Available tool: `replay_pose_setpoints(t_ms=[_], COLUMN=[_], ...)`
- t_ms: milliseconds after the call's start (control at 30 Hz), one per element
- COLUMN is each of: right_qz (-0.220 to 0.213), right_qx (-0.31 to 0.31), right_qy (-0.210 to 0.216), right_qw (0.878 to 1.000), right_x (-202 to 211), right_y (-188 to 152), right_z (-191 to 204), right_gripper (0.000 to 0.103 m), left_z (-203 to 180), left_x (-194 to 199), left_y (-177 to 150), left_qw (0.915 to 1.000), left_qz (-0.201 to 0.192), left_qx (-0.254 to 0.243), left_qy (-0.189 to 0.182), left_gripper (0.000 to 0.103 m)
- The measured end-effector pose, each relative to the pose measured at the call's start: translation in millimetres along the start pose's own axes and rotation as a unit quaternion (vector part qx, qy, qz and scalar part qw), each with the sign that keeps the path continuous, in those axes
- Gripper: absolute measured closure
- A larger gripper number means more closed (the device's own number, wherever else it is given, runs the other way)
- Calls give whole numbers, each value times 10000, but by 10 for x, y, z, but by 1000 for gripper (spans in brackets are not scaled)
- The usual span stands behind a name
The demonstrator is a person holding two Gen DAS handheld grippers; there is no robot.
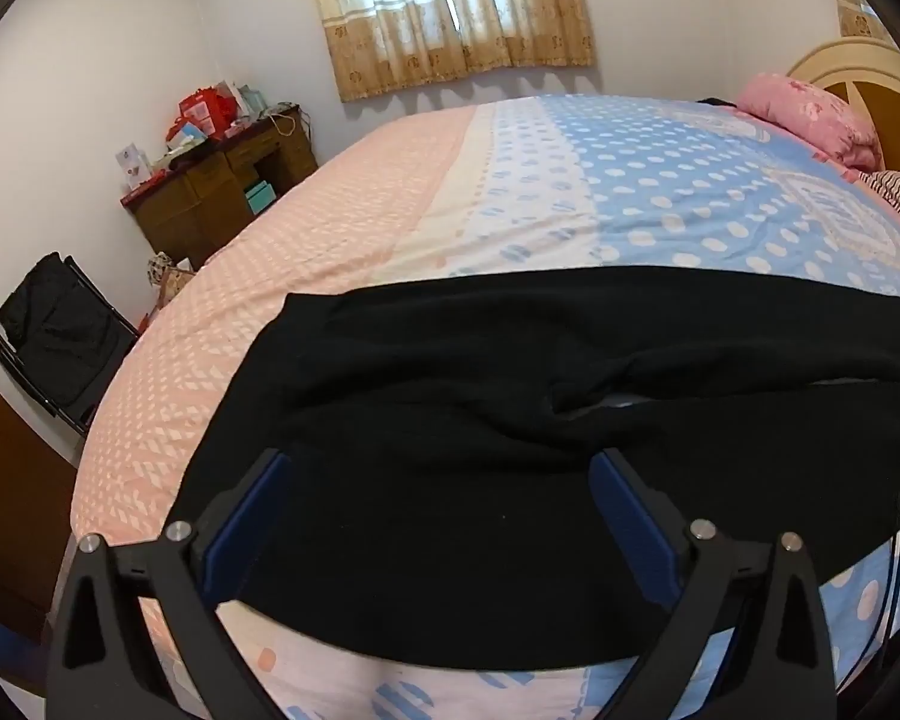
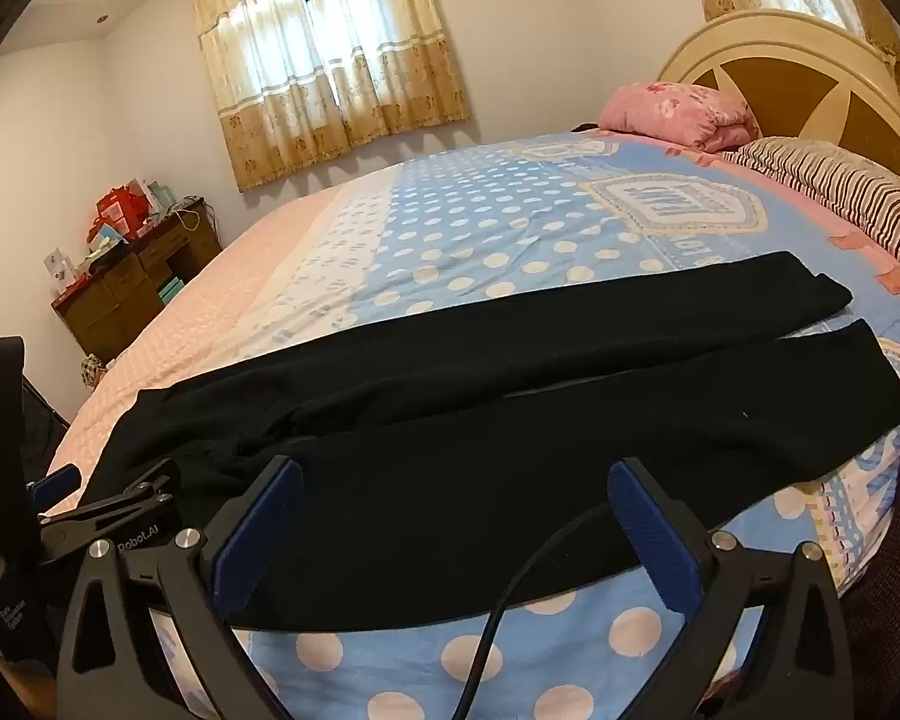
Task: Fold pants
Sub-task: 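Position both grippers over the waistband of the black pants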
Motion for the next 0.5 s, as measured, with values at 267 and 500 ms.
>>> replay_pose_setpoints(t_ms=[267, 500], right_qz=[18, 11], right_qx=[-47, -48], right_qy=[-44, -49], right_qw=[10000, 10000], right_x=[-36, -38], right_y=[-24, -14], right_z=[-27, -34], right_gripper=[1, 1], left_z=[-3, -51], left_x=[-7, -8], left_y=[6, 2], left_qw=[10000, 10000], left_qz=[25, -8], left_qx=[7, 21], left_qy=[-4, 19], left_gripper=[2, 2])
Point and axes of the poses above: each gripper's, at about its wrist camera, not at the fingertips, and x roughly against the way its jaws point, z to its left, y to its top, the point moved 10 cm from there along -x, roughly the way its jaws point, and after that the axes turned 14 degrees about -z, right-handed, at the moved point
